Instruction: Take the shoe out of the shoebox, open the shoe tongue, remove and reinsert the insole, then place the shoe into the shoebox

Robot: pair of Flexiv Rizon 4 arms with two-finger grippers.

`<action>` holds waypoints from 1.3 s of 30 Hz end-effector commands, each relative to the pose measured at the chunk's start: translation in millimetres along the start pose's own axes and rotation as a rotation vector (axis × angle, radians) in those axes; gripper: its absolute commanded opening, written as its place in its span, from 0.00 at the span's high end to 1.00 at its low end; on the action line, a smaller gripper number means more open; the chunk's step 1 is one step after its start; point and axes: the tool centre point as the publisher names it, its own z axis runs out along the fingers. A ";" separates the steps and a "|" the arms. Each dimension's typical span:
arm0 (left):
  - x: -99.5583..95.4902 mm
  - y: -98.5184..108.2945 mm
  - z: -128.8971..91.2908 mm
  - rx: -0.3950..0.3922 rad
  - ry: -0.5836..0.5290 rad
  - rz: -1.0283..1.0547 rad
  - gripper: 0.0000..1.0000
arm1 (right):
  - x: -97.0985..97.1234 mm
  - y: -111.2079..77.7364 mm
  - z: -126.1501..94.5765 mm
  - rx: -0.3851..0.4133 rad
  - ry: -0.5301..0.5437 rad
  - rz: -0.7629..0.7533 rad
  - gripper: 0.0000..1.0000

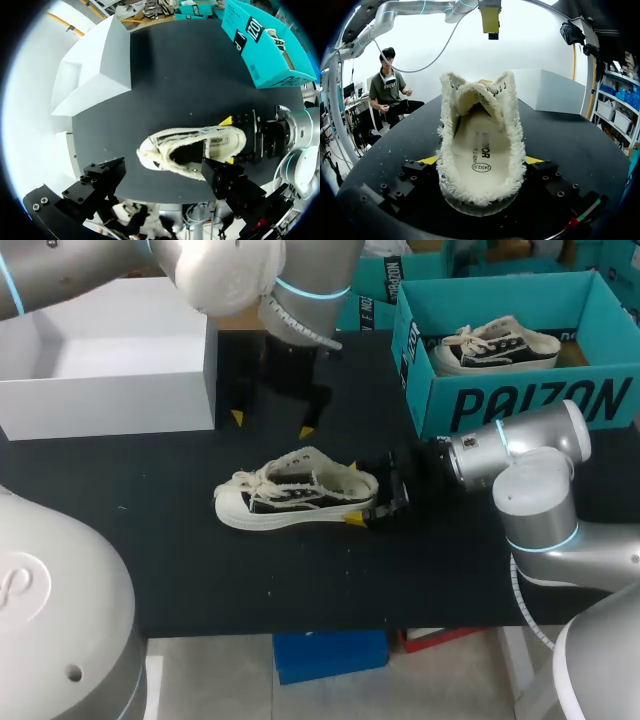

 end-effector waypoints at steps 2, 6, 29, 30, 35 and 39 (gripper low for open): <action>34.0 -7.9 12.4 -0.027 -0.034 0.031 0.00 | -1.2 -0.9 3.0 0.001 -0.002 0.000 1.00; 51.1 -7.6 22.3 -0.043 -0.050 0.054 0.00 | -1.2 -0.9 3.0 0.001 -0.002 0.000 1.00; 85.4 3.7 83.3 -0.112 -0.214 0.044 0.00 | -1.2 -0.9 3.0 0.001 -0.002 0.000 1.00; 84.7 3.5 85.3 -0.113 -0.211 0.042 0.00 | -1.2 -0.9 3.0 0.001 -0.002 0.000 1.00; 82.3 2.4 90.4 -0.120 -0.226 0.036 0.00 | -1.2 -0.9 3.0 0.001 -0.002 0.000 1.00; 81.8 1.9 91.5 -0.119 -0.227 0.035 0.60 | -1.2 -0.9 3.0 0.001 -0.002 0.000 1.00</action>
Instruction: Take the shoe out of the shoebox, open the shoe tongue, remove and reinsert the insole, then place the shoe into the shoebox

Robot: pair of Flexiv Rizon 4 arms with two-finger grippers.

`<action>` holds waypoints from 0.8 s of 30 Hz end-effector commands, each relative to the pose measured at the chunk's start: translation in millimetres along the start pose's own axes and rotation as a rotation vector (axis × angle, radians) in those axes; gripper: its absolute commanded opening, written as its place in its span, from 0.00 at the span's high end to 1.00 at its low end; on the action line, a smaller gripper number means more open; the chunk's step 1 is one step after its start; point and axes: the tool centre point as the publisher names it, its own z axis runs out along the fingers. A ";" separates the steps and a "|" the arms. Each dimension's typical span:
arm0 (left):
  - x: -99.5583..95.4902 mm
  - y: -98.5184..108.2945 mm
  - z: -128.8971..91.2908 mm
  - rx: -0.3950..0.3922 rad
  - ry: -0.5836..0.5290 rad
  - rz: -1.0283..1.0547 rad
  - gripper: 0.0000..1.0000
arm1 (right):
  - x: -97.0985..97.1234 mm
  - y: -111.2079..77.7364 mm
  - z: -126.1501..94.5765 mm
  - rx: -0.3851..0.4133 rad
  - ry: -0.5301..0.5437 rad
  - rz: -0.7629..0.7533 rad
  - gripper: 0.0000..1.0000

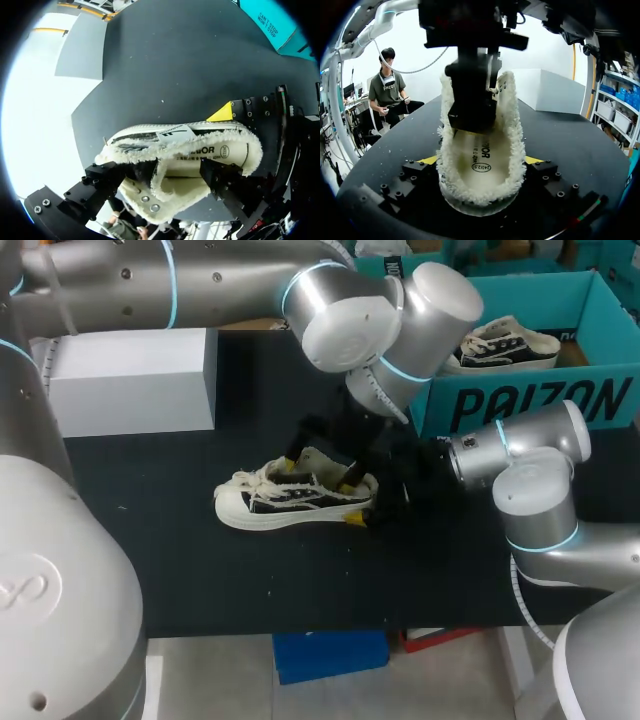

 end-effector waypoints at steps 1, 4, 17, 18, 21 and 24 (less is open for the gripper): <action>1.4 -0.8 0.8 -0.001 -0.001 0.000 0.62 | -1.1 -1.0 3.0 0.001 -0.002 0.001 1.00; 0.8 -0.6 1.8 0.004 -0.003 0.005 1.00 | -1.1 -1.0 3.0 0.001 -0.002 0.001 1.00; -7.2 0.6 0.5 0.006 0.002 0.000 1.00 | -1.1 -1.0 3.0 0.001 -0.002 0.001 1.00; -8.0 0.6 -1.0 0.006 0.003 -0.004 1.00 | -1.1 -1.0 3.0 0.001 -0.002 0.001 1.00; -11.0 0.5 -6.5 0.017 0.014 -0.014 1.00 | -1.1 -1.0 3.0 0.001 -0.002 0.001 1.00; -16.2 -0.4 -9.9 0.022 0.026 -0.027 1.00 | -1.1 -1.0 3.0 0.001 -0.002 0.001 1.00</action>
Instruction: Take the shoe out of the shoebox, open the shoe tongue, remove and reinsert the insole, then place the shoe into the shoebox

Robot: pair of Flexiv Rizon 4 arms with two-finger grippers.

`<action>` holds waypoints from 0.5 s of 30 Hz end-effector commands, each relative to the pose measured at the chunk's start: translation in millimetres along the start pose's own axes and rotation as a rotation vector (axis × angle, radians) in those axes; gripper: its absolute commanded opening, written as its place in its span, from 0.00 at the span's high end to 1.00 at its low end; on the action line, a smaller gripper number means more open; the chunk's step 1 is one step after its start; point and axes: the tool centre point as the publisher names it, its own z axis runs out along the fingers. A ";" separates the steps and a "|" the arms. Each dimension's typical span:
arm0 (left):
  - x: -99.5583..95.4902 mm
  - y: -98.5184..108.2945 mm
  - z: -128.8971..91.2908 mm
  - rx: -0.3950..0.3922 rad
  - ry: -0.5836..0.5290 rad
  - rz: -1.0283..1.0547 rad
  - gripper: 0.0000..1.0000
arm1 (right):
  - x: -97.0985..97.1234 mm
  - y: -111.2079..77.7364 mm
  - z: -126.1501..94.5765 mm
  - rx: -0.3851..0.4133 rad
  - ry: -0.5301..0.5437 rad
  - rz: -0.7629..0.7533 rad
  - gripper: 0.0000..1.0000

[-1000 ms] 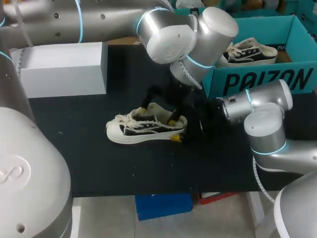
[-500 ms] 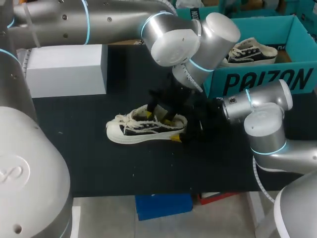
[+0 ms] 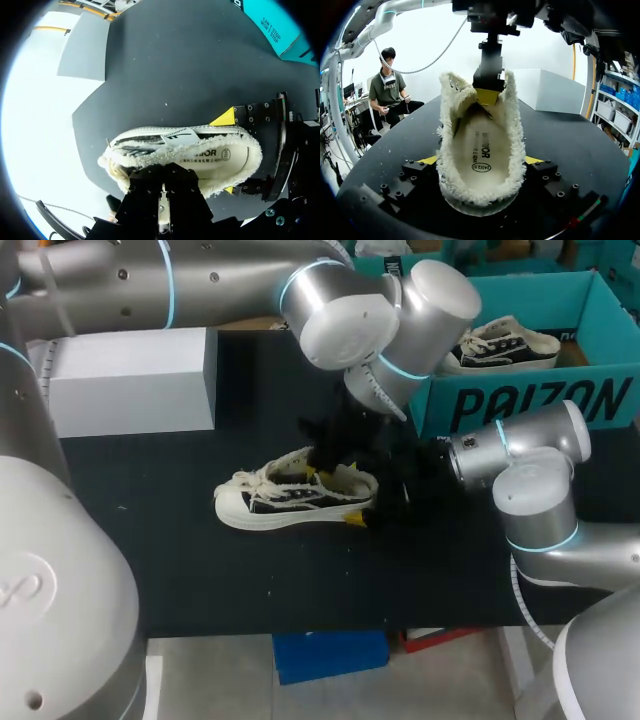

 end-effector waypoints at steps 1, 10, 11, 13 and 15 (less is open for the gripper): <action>-12.8 3.5 -6.5 0.012 0.023 -0.011 1.00 | -1.1 -0.9 3.1 0.001 -0.002 0.001 1.00; -32.8 6.4 -14.7 0.041 0.098 -0.047 1.00 | -1.1 -0.9 3.1 0.001 -0.002 0.001 1.00; -35.8 6.2 -15.9 0.046 0.107 -0.053 1.00 | -1.1 -0.9 3.1 0.001 -0.002 0.001 1.00; -41.7 5.8 -17.8 0.055 0.118 -0.064 1.00 | -1.1 -0.9 3.1 0.001 -0.002 0.001 1.00; -49.2 5.0 -19.6 0.063 0.130 -0.081 1.00 | -1.1 -0.9 3.1 0.001 -0.002 0.001 1.00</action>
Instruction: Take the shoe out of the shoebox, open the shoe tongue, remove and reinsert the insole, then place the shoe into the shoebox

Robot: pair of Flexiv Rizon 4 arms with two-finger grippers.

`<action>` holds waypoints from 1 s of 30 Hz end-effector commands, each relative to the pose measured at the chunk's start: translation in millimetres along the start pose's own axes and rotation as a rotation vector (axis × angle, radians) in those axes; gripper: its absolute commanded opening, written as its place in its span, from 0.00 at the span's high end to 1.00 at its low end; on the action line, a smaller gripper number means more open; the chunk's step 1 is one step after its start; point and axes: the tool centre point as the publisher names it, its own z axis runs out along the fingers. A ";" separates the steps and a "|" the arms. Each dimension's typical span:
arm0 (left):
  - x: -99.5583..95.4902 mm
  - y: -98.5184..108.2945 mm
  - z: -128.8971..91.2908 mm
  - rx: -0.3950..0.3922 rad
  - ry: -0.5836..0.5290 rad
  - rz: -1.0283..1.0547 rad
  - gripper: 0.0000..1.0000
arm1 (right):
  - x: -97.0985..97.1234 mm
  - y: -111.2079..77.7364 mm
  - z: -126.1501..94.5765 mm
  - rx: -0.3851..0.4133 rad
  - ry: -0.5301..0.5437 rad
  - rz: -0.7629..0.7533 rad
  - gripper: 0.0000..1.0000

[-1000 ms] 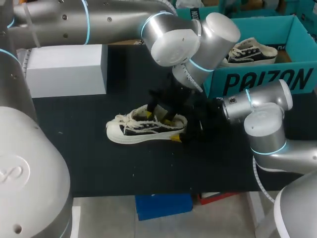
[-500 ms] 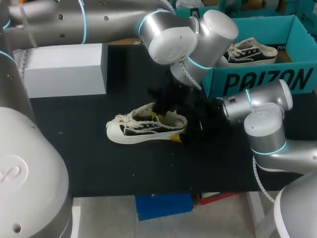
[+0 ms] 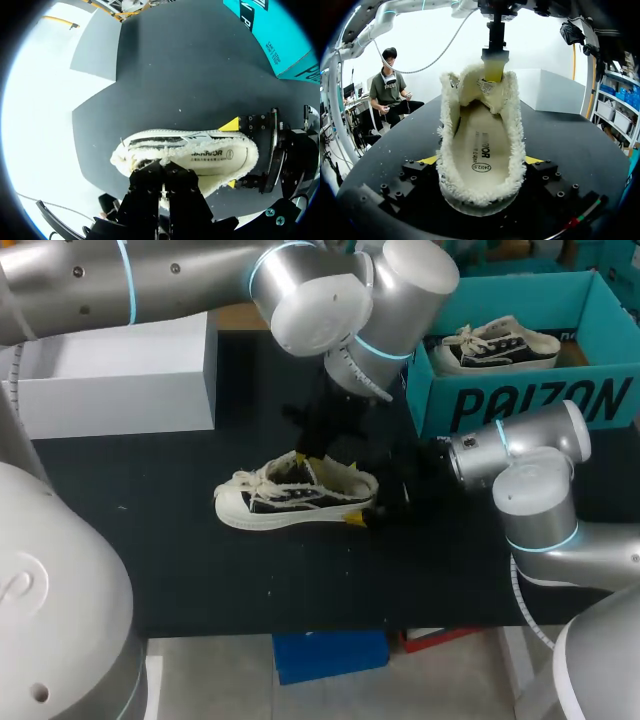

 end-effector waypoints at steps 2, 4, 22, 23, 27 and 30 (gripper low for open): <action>-27.0 3.7 -6.4 0.028 0.079 -0.029 1.00 | -1.0 -0.9 3.1 0.001 -0.002 0.001 1.00; -33.8 3.0 -6.8 0.037 0.092 -0.037 1.00 | -1.0 -0.9 3.1 0.001 -0.002 0.001 1.00; -70.5 7.8 12.1 0.071 0.208 -0.078 1.00 | -1.0 -0.9 3.1 0.001 -0.002 0.001 1.00; -72.2 8.5 13.3 0.074 0.213 -0.080 1.00 | -1.0 -0.9 3.1 0.001 -0.002 0.001 1.00; -77.3 9.4 17.7 0.076 0.223 -0.091 1.00 | -1.0 -0.9 3.1 0.001 -0.002 0.001 1.00; -81.2 9.3 20.6 0.074 0.228 -0.099 1.00 | -1.0 -0.9 3.1 0.001 -0.002 0.001 1.00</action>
